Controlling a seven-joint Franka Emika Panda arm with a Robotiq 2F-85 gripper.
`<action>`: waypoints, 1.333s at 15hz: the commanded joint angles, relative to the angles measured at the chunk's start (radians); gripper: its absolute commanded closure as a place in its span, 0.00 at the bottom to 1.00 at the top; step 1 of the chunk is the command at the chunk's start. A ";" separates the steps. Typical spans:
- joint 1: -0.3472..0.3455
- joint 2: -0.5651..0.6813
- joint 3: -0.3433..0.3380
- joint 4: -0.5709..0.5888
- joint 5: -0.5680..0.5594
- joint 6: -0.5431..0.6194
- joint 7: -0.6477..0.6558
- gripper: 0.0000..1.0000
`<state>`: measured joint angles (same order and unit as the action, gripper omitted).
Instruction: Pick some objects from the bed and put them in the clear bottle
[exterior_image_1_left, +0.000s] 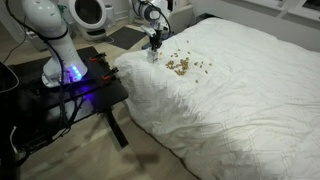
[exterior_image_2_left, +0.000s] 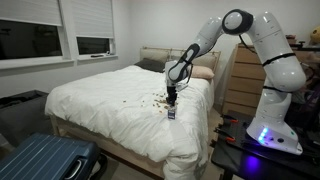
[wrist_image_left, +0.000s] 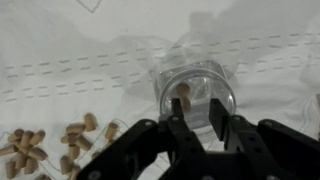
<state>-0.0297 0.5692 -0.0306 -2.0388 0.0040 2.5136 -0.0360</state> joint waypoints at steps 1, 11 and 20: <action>-0.005 -0.030 0.002 -0.031 -0.010 0.014 -0.007 0.34; -0.006 -0.035 0.003 -0.033 -0.007 0.012 -0.005 0.65; 0.002 -0.084 -0.009 -0.026 -0.018 -0.030 0.012 1.00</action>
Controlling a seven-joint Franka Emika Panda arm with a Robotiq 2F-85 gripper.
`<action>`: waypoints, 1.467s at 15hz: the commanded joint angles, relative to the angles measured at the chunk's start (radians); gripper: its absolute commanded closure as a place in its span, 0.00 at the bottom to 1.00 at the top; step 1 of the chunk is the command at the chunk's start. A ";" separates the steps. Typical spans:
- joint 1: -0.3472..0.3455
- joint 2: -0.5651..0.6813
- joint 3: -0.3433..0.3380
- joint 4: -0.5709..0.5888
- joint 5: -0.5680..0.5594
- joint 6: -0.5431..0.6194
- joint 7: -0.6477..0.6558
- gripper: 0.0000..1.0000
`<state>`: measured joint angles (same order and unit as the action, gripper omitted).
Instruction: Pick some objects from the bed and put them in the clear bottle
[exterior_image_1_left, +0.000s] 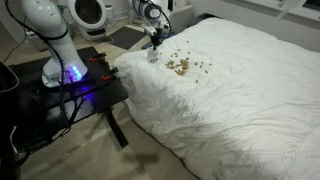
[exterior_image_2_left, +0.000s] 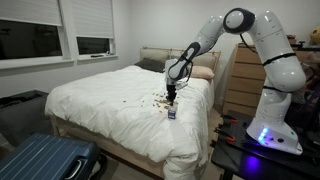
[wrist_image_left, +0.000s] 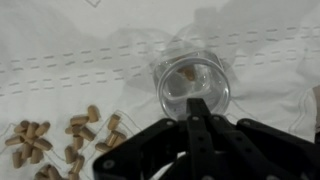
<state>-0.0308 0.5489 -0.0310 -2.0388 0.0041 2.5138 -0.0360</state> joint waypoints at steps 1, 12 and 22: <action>0.006 -0.077 -0.012 -0.021 -0.021 -0.057 0.014 1.00; -0.013 -0.204 -0.111 -0.039 -0.138 0.022 0.111 1.00; -0.085 -0.125 -0.131 -0.002 -0.101 0.132 0.083 0.14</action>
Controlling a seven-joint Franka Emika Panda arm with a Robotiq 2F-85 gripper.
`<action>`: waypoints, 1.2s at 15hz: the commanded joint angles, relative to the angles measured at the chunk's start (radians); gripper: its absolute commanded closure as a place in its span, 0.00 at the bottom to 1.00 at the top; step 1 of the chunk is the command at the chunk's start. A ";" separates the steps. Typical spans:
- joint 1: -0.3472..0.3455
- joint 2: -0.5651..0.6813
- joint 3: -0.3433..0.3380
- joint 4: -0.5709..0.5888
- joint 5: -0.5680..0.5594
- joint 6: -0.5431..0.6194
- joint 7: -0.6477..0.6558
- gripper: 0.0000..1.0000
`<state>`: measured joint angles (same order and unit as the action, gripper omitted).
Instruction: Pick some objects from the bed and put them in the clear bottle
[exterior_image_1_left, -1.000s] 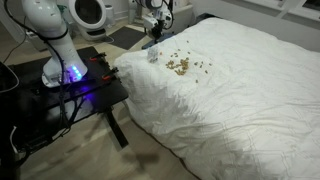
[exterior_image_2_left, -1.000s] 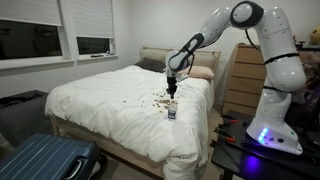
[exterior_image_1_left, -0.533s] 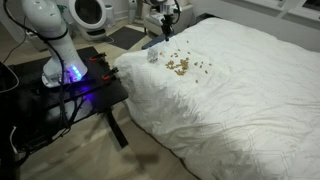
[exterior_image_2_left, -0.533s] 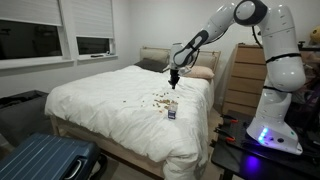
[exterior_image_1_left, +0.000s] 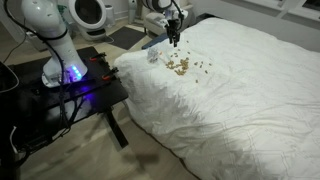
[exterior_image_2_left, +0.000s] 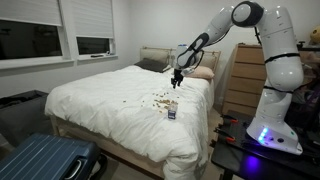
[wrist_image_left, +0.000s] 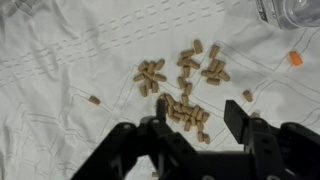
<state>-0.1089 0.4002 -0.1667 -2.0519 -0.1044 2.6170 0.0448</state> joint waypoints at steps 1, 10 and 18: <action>-0.009 0.036 0.007 0.016 0.011 0.032 -0.003 0.05; -0.041 0.185 0.033 0.106 0.039 0.064 -0.045 0.00; -0.099 0.329 0.092 0.229 0.085 0.065 -0.111 0.00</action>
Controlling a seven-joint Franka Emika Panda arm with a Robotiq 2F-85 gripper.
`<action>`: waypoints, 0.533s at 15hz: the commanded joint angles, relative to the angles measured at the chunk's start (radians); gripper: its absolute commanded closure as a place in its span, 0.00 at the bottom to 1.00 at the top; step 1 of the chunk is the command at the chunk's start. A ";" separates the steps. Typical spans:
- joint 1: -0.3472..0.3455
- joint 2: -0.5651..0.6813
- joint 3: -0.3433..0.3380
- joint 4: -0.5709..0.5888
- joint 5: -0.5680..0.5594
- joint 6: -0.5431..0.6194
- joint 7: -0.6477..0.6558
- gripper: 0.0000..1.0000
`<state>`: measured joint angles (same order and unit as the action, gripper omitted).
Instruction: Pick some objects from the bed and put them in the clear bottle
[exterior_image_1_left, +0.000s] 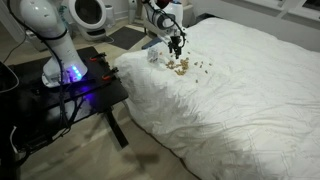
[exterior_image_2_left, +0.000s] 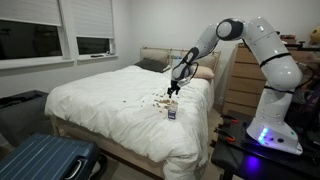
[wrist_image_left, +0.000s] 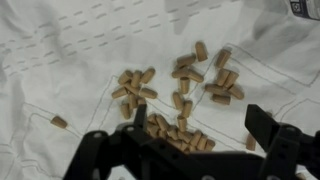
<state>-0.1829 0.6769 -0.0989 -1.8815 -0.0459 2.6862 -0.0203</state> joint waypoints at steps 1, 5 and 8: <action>-0.029 0.069 0.029 0.073 0.026 -0.007 -0.049 0.00; -0.033 0.131 0.037 0.124 0.026 -0.021 -0.054 0.00; -0.036 0.169 0.042 0.154 0.026 -0.029 -0.054 0.00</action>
<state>-0.2026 0.8082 -0.0718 -1.7801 -0.0428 2.6852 -0.0364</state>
